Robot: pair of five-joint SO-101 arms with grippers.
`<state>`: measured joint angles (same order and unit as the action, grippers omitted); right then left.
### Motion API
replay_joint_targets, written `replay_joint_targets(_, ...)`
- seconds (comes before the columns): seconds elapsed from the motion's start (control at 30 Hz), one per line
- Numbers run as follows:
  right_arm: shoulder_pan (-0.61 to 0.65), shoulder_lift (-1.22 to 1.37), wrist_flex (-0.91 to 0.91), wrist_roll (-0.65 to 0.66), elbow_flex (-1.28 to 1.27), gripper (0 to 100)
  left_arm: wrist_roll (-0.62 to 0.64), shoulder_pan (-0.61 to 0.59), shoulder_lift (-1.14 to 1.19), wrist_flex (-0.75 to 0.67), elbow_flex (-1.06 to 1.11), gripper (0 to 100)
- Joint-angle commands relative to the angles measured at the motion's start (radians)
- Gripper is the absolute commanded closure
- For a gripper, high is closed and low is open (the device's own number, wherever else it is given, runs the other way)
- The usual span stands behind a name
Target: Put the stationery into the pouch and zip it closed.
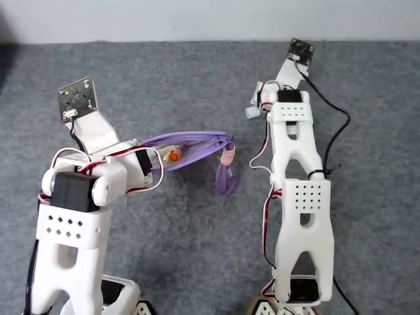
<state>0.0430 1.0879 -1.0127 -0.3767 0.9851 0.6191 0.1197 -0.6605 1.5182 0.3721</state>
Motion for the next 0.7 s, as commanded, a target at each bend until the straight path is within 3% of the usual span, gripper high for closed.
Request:
replay_joint_targets(0.0,-0.021,-0.018,-0.211,0.012,0.112,99.1,0.009,0.000,0.002,-0.028,-0.008,99)
replay_joint_targets(0.33,-0.041,-0.016,-0.763,0.012,0.440,99.1,0.009,0.005,0.002,-0.035,-0.008,99)
replay_joint_targets(0.57,-0.038,-0.008,-0.774,0.008,0.618,97.4,0.008,0.006,0.002,-0.035,-0.008,99)
replay_joint_targets(0.67,-0.018,-0.007,-0.774,-0.015,0.592,85.3,0.008,0.006,0.002,-0.035,-0.008,99)
